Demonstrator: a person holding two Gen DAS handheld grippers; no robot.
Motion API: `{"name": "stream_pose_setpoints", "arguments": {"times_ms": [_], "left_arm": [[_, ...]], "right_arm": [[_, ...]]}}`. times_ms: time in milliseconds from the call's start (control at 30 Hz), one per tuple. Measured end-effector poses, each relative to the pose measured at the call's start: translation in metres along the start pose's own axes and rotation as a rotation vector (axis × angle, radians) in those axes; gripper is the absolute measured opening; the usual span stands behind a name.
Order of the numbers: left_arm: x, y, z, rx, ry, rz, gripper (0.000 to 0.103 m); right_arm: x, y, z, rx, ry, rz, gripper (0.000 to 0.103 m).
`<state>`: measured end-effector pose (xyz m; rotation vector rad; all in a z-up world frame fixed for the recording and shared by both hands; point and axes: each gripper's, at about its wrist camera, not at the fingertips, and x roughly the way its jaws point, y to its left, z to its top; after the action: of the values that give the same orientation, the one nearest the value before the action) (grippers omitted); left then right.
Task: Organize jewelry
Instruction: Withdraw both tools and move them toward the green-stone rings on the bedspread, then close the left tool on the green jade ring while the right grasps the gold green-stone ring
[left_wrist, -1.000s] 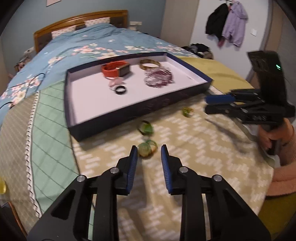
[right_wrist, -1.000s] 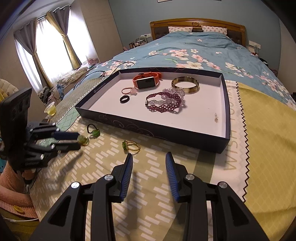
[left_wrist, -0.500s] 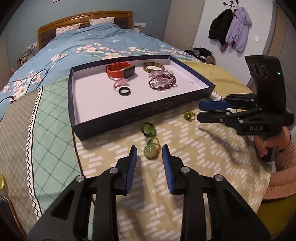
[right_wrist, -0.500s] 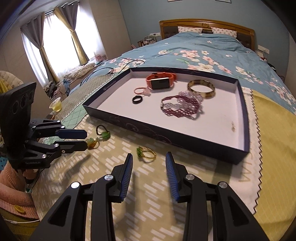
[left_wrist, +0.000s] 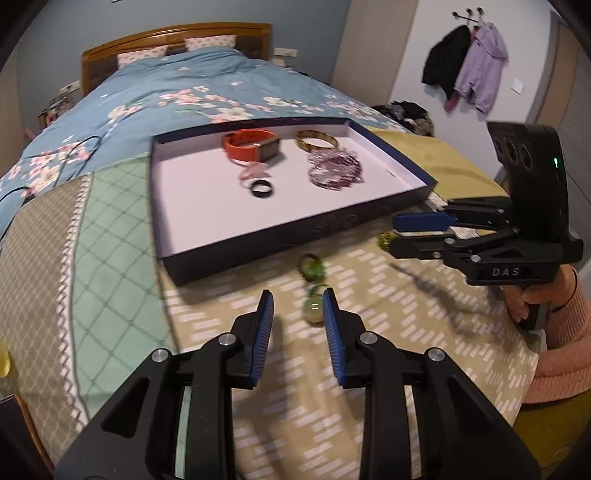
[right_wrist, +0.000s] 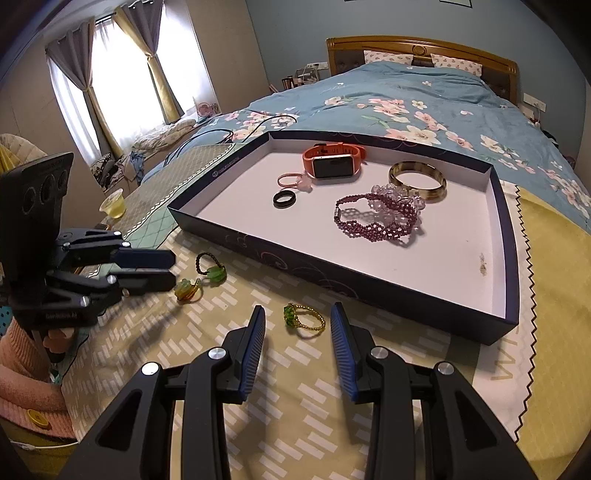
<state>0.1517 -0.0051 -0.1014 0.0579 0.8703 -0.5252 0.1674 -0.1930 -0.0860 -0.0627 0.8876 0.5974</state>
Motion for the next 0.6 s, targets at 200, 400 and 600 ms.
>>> {"name": "stream_pose_setpoints", "arguments": {"times_ms": [200, 400, 600], "left_arm": [[0.012, -0.013, 0.002, 0.030, 0.022, -0.046, 0.027], [0.019, -0.026, 0.001, 0.059, 0.042, -0.091, 0.027], [0.011, -0.020, 0.002, 0.027, 0.013, -0.082, 0.029]], "right_arm": [[0.001, -0.002, 0.000, 0.009, 0.000, 0.003, 0.034], [0.001, -0.002, 0.000, 0.008, 0.002, 0.003, 0.034], [0.004, -0.002, 0.001, 0.003, 0.015, -0.004, 0.034]]}}
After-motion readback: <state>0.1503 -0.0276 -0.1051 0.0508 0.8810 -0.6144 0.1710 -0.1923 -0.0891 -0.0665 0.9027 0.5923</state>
